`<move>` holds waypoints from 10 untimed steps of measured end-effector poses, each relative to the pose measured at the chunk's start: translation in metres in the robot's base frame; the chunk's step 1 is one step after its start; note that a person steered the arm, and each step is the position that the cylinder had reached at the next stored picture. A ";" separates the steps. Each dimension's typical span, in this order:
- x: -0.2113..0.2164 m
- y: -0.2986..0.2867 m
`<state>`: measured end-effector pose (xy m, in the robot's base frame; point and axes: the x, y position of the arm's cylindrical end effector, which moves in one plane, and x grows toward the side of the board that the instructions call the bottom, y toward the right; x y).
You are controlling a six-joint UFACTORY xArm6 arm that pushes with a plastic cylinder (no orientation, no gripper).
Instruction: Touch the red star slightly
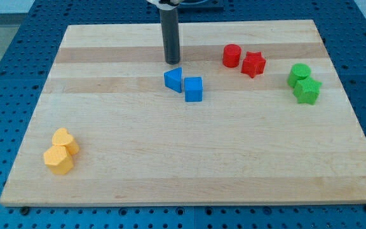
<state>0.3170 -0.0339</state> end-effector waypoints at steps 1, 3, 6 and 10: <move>0.002 0.018; 0.013 0.068; 0.064 0.089; 0.060 0.174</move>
<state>0.3772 0.1402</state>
